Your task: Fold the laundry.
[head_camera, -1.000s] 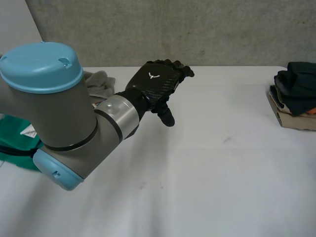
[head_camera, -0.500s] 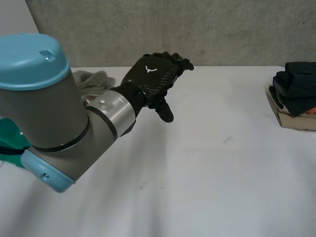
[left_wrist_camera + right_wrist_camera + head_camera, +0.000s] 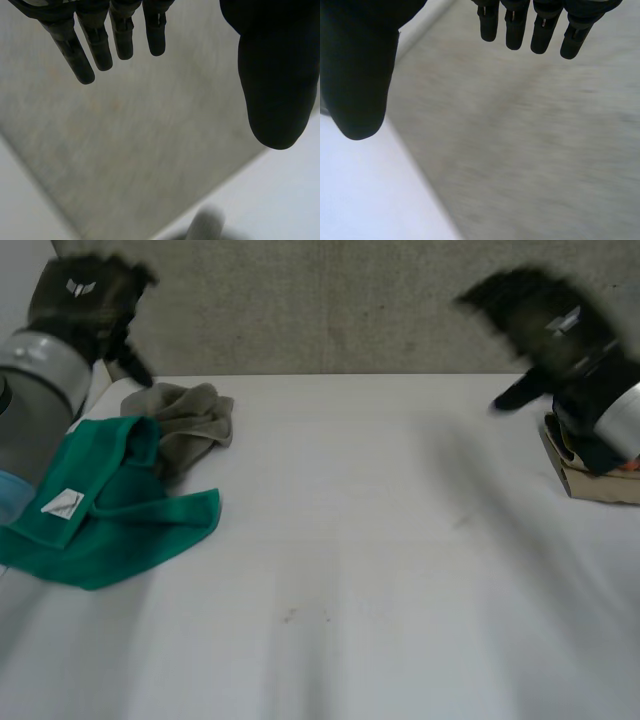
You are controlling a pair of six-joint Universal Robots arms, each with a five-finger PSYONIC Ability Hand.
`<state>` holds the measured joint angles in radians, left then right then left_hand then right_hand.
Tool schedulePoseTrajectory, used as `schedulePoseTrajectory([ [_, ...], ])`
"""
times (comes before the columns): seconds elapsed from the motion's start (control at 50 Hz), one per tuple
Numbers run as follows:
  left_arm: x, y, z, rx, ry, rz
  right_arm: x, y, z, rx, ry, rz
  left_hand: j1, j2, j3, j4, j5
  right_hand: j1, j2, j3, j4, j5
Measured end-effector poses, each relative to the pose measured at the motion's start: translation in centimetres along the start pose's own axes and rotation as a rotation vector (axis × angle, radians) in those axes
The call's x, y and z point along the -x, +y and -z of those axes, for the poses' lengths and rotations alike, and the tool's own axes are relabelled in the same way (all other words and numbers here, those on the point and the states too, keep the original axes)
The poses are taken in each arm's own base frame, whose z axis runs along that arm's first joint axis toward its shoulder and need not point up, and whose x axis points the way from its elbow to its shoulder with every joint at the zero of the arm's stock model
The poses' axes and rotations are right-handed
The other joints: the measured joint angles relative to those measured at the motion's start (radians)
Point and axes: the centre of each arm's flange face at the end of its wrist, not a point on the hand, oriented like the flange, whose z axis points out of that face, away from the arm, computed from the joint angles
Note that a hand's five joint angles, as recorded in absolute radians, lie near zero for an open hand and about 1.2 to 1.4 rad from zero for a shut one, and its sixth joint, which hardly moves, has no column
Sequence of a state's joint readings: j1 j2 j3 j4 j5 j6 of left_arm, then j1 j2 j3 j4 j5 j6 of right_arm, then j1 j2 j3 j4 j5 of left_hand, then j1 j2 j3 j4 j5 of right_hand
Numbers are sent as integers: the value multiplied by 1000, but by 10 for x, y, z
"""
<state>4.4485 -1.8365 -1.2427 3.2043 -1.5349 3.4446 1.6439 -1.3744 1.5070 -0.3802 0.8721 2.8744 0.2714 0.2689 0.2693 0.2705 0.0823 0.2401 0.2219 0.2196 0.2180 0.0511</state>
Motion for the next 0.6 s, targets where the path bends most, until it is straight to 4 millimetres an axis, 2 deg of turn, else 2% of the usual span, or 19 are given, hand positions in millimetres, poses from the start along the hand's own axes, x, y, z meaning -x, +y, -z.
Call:
schedulePoseTrajectory([
  [0.02, 6, 12, -3, 36, -13, -41, 18, 2, 4, 21, -48, -35, 0, 0, 0, 0, 0, 0, 0, 0, 0, 0],
  [0.08, 20, 49, -10, 140, -28, -169, 54, 9, 13, 96, -125, -93, 0, 0, 0, 0, 0, 0, 0, 0, 0, 0],
  [0.12, 26, 71, -13, 200, -20, -242, 69, 16, 19, 149, -149, -108, 0, 0, 0, 0, 0, 0, 0, 0, 0, 0],
  [0.16, 33, 102, -16, 272, 6, -338, 86, 30, 27, 237, -163, -101, 0, 0, 0, 0, 0, 0, 0, 0, 0, 0],
  [0.18, 35, 109, -17, 285, 13, -356, 89, 33, 29, 254, -165, -97, 0, 0, 0, 0, 0, 0, 0, 0, 0, 0],
  [0.26, 44, 158, -27, 344, 82, -467, 107, 58, 42, 389, -165, -16, 0, 0, 0, 0, 0, 0, 0, 0, 0, 0],
  [0.34, 49, 192, -42, 329, 120, -502, 119, 74, 50, 459, -165, 49, 0, 1, 1, 1, 4, 0, 0, 0, 0, 0],
  [0.38, 49, 198, -45, 321, 124, -505, 121, 77, 52, 467, -166, 57, 0, 1, 1, 1, 4, 0, 0, 0, 0, 0],
  [0.46, 52, 223, -62, 294, 124, -510, 129, 84, 57, 474, -162, 80, 43, 45, 40, 39, 56, 0, 0, 0, 0, 0],
  [0.52, 53, 230, -67, 290, 121, -510, 131, 86, 58, 470, -161, 81, 43, 45, 40, 39, 56, 0, 0, 0, 0, 0],
  [0.54, 53, 238, -72, 284, 116, -507, 132, 87, 58, 463, -158, 80, 283, 263, 249, 250, 258, 0, 0, 0, 0, 0],
  [0.6, 54, 243, -79, 272, 105, -507, 132, 87, 59, 458, -156, 79, 680, 626, 621, 624, 620, 0, 0, 0, 0, 0],
])
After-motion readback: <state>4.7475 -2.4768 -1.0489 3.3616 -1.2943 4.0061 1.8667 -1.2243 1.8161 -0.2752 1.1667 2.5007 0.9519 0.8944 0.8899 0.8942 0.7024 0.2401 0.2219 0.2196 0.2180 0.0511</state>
